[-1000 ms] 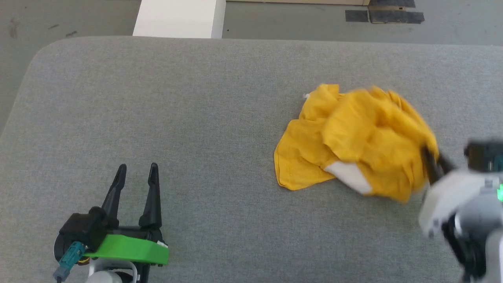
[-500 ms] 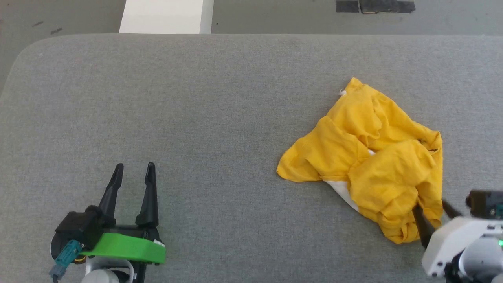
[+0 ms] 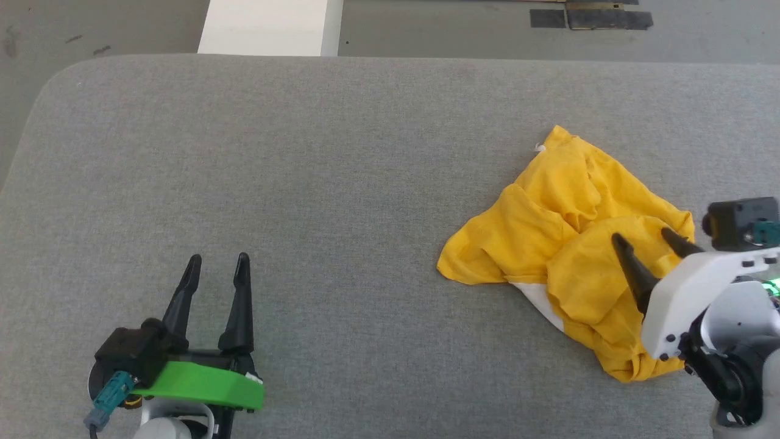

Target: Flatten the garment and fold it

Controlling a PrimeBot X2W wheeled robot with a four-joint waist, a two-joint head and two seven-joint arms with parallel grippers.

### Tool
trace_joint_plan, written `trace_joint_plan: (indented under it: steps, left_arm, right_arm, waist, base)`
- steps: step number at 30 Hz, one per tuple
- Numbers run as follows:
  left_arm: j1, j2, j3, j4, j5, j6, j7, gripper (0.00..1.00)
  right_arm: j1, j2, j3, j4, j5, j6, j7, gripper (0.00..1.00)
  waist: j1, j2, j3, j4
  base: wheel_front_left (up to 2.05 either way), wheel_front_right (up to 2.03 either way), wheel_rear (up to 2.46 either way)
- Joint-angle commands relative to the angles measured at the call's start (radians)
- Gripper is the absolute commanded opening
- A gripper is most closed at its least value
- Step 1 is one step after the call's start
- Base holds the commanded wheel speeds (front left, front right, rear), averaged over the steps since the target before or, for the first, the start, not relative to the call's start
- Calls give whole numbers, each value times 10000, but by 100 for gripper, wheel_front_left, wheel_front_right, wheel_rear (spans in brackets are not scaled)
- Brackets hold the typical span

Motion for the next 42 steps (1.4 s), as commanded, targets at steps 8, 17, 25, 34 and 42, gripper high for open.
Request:
trace_joint_plan:
  steps: [8, 17, 25, 34, 42]
  left_arm:
    - [-363, 52, -77, 120, -173, -69, -36, 100]
    - [-369, 46, -93, 258, -203, -69, -36, 100]
    - [-253, -65, 82, 268, -136, -69, -36, 100]
    - [-347, -138, 19, 288, -160, -69, -36, 100]
    - [-503, -156, -291, 601, -242, -69, -36, 100]
  right_arm:
    - [-616, -42, 9, 1949, -524, -13, 786, 100]
    - [-1171, -5, -82, 2080, -772, -13, -227, 0]
    - [-2523, -416, 1157, 760, -354, -13, -469, 0]
    - [-4755, 182, 5908, 2520, 1039, -13, -956, 0]
    - [-5072, 322, 9068, 6550, 2724, -13, -2948, 0]
  waist:
    - [0, 0, 185, 379]
    - [0, 0, 84, 478]
    - [0, 0, -224, 398]
    - [0, 0, -186, 664]
    - [0, 0, -81, 1401]
  base:
    - [0, 0, 0]
    - [0, 0, 0]
    - [0, 0, 0]
    - [0, 0, 0]
    - [0, 0, 0]
